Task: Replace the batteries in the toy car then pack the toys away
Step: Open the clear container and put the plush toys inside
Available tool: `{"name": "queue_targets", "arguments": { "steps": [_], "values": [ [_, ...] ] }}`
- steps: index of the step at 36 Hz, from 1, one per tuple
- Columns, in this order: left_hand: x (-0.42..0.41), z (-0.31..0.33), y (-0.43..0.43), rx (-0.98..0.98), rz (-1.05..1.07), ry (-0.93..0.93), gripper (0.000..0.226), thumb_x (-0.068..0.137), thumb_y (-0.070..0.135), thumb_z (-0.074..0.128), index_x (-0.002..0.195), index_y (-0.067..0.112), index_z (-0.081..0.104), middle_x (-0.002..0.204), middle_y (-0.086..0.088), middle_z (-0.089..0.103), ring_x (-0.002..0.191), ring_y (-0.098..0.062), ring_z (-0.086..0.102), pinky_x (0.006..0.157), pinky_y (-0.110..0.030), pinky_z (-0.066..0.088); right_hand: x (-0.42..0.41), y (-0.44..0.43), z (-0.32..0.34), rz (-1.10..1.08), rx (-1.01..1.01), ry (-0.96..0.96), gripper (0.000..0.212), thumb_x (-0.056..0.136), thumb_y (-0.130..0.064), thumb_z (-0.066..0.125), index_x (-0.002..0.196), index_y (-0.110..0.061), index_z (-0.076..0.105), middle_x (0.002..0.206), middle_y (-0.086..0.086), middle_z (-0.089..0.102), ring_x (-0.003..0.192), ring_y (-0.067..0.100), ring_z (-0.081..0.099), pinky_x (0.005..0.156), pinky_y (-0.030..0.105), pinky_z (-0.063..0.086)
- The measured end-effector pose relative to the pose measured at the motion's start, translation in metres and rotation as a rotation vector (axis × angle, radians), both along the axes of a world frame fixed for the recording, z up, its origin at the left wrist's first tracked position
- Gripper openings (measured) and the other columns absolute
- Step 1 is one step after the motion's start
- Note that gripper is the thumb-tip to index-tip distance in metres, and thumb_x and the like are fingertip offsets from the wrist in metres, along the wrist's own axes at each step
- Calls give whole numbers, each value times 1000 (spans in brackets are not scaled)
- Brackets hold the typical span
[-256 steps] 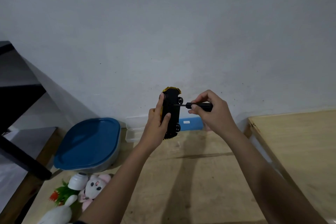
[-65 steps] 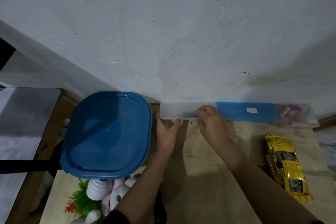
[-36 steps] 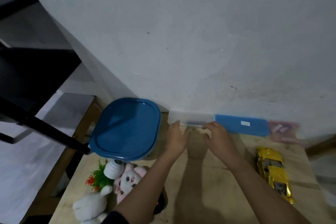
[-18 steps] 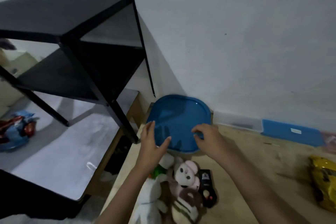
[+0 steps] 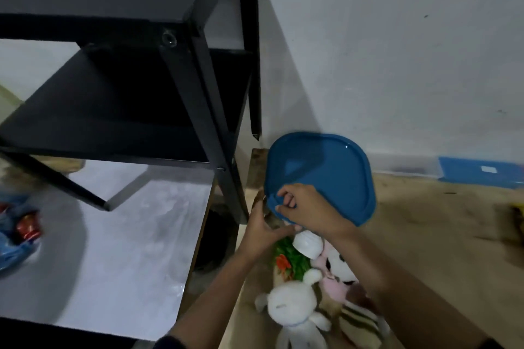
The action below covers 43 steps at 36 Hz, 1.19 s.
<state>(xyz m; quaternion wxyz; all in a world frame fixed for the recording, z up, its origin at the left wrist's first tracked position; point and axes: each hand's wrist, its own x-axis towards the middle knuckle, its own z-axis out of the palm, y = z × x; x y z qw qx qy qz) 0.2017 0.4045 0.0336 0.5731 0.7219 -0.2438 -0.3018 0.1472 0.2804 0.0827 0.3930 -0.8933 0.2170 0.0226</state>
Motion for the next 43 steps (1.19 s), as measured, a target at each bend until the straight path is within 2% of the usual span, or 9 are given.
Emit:
{"name": "queue_targets", "arguments": {
  "steps": [2,6,12,15,24,28,34,39,43],
  "values": [
    [4,-1,0,-32,-34,5,69,64,0,84,112,32,46,111,15,58,101,14,56,84,-7,44,5,2,1,19,-79,68,32,80,-29,69,104,-9,60,95,7,60,85,21,57,79,38,51],
    [8,-3,3,-66,-37,50,69,60,14,88,117,25,50,112,6,66,108,-9,61,88,-20,49,14,5,4,80,-207,171,41,76,-37,71,103,-10,56,97,6,56,88,23,55,70,34,47],
    [7,3,5,-120,-65,73,74,66,-11,77,115,34,44,109,14,62,102,7,60,82,-14,49,25,12,11,162,-373,222,24,76,-27,65,76,-8,50,78,5,50,78,25,56,54,28,36],
    [6,2,5,-125,-65,95,74,66,-12,77,113,33,43,111,14,59,99,10,60,78,-11,49,26,15,15,187,-400,228,38,76,-27,64,58,-15,32,62,0,38,68,22,50,45,26,26],
    [7,0,4,-138,-87,161,73,66,-8,79,114,35,45,113,7,62,102,1,63,80,-15,50,20,13,22,108,-290,162,30,73,-27,66,74,1,55,72,15,59,69,27,57,60,39,45],
    [6,-1,3,-135,-105,184,70,67,-6,80,124,18,48,118,-8,64,109,-15,63,87,-25,52,13,11,37,43,-268,115,32,72,-27,67,79,3,60,75,17,63,66,24,55,60,39,47],
    [3,8,-1,-138,-120,205,63,66,-12,77,113,21,52,111,3,64,99,-4,65,79,-19,52,-16,2,70,-152,-262,141,17,73,-21,66,84,-8,64,85,8,67,80,25,62,73,38,52],
    [-5,10,-4,-158,-98,235,63,69,-13,74,111,27,49,113,4,60,98,-6,64,76,-19,53,-55,-5,77,-295,-263,157,10,74,-21,68,77,-17,59,76,0,59,79,21,60,72,35,50],
    [-9,4,-4,-151,-55,243,69,71,-9,75,118,31,46,131,-6,52,108,-8,59,78,-17,53,-95,-12,72,-452,-320,69,26,74,-23,71,67,-16,47,69,0,49,71,22,52,63,30,40]
  ]
}}
